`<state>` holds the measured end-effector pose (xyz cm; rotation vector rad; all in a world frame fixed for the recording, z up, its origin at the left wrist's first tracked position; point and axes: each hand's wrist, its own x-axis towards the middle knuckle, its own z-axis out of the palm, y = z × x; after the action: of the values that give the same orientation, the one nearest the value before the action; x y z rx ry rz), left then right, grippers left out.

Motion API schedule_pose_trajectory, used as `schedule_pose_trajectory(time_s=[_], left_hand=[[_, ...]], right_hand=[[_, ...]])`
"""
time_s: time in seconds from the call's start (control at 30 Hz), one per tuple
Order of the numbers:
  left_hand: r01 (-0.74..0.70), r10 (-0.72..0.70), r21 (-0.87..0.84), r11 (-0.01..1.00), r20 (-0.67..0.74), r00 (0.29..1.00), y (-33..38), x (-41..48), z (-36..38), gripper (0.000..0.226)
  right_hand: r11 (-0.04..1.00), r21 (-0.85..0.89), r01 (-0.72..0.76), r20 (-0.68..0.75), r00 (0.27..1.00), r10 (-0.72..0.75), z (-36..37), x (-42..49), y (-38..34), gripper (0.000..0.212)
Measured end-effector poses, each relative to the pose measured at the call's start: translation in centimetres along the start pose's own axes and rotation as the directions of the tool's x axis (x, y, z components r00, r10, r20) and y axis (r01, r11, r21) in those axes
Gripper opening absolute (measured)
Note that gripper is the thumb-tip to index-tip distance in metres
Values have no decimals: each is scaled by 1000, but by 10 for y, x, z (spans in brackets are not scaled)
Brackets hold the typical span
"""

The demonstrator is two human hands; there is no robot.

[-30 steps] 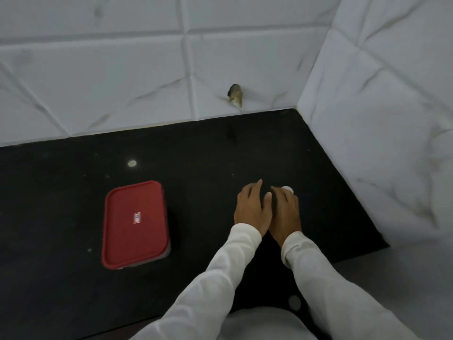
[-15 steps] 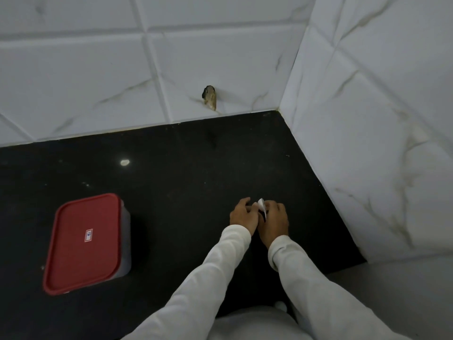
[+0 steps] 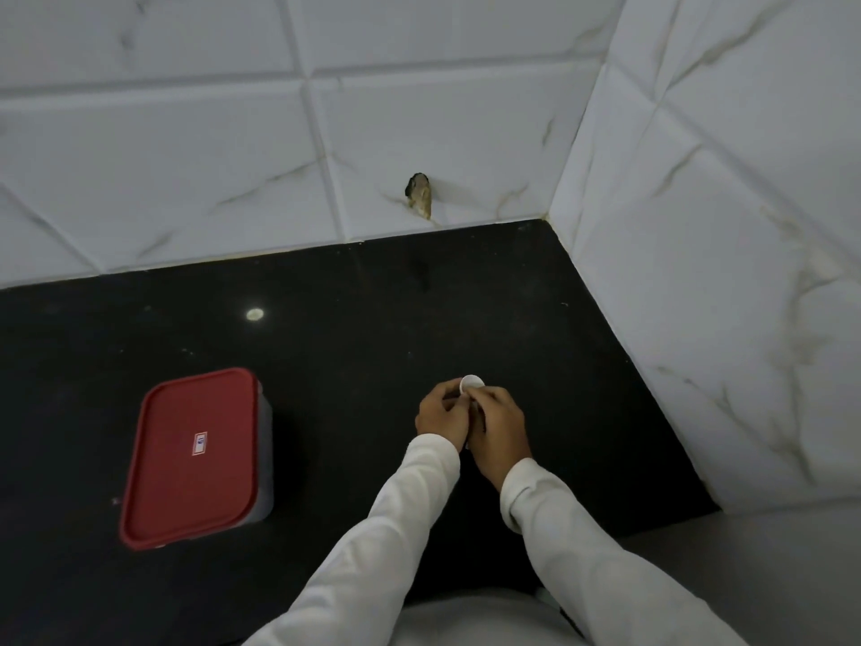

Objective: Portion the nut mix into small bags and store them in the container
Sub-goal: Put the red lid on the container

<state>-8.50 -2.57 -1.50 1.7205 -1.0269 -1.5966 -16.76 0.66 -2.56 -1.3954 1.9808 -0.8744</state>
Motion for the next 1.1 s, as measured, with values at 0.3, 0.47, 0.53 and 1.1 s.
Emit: schedule_pose_trajectory(time_s=[0.3,0.47,0.53,1.1], left_hand=[[-43,8,-165,985,-210,978,-5,-14,-90,24],[-72,31,-109,991,-338,941,-22,-18,-142,24],[-80,32,-139,987,-320,947,-29,-19,-153,30],[32,-58,-126,992,-212,975,-42,-22,-155,33]], right_hand=[[967,247,-59,35,998,52,52,-11,-71,56],[903,374,-212,148,975,168,92,-16,-98,31],[896,354,-267,165,961,221,109,-20,-103,28],[923,143,-357,212,922,324,146,-18,-98,20]])
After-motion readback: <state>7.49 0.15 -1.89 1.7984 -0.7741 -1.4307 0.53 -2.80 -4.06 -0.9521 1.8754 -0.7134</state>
